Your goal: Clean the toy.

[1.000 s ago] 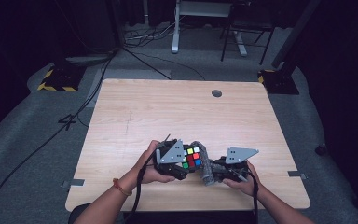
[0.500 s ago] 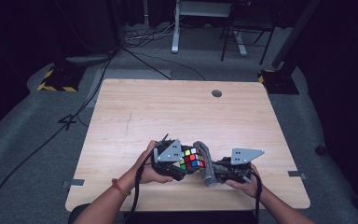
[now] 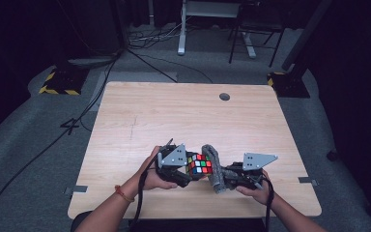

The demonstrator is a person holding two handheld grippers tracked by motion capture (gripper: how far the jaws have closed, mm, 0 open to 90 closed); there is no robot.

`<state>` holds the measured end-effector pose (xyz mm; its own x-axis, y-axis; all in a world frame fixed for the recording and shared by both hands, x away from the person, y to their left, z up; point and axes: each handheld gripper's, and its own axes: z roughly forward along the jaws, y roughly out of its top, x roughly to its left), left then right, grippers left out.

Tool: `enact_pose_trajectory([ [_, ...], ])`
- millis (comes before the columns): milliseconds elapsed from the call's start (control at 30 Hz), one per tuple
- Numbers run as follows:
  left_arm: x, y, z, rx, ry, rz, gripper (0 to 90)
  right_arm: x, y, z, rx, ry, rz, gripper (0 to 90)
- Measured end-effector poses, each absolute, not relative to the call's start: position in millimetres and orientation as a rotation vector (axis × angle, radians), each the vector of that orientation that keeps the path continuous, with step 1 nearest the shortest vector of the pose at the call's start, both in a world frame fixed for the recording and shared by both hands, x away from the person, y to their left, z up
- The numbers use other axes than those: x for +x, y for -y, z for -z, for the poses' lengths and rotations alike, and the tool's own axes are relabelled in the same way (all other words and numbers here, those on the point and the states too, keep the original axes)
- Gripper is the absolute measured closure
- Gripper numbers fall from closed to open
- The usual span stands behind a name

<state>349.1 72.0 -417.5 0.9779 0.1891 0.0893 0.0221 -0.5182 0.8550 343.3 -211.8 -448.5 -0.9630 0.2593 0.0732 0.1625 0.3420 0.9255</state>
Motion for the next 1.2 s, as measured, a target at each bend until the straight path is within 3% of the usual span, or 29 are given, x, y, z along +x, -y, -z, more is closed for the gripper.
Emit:
enact_pose_trajectory([
  [733, 346, -49, 430, 2.277, -0.126, -0.332, 33.1, 334, 206, 423, 0.291, -2.429, -1.63, 77.2],
  [967, 347, -46, 433, 2.311, -0.139, -0.353, 33.1, 332, 190, 425, 0.266, -2.459, -1.531, 77.0],
  [1200, 347, -56, 426, 2.281, -0.148, -0.366, 33.3, 345, 206, 435, 0.397, -2.469, -1.459, 77.0],
])
